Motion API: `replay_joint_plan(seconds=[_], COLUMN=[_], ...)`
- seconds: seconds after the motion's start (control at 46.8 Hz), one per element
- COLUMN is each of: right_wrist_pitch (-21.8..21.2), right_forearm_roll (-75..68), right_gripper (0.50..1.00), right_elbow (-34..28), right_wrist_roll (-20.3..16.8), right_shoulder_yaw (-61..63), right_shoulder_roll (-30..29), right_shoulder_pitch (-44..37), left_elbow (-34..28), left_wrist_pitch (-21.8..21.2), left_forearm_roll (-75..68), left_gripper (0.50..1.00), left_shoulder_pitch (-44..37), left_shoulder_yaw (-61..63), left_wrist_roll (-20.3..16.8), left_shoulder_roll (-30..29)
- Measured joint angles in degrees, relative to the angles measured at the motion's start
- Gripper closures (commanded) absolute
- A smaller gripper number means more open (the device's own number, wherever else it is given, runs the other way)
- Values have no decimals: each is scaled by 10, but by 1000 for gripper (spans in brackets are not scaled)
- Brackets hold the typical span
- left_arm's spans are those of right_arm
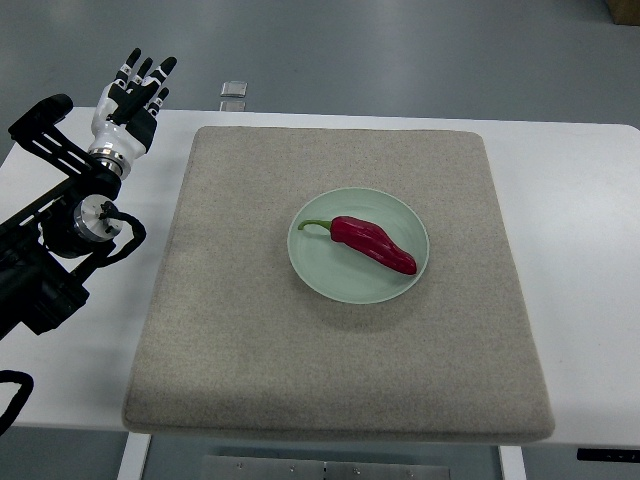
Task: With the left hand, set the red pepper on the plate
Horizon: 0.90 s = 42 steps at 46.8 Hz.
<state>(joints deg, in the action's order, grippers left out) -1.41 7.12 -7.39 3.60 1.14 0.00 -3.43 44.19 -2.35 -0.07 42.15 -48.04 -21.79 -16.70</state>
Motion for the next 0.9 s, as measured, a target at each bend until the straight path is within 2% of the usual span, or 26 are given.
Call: replay_joint_plan(seconds=[0.897], right_wrist_pitch=[-5], right_forearm_roll=[3], right_gripper=[572], right_elbow=[-1], right_wrist_roll=[0], right_shoulder_yaw=[0], right_shoulder_roll=[0], right_shoulder_pitch=[-5], left_elbow=[2], left_wrist_pitch=[41], left_forearm_roll=[46], left_gripper=[504], left_shoulder_pitch=[-11], left_shoulder_yaw=[-4], left_wrist_roll=[1], left_shoulder_roll=[0])
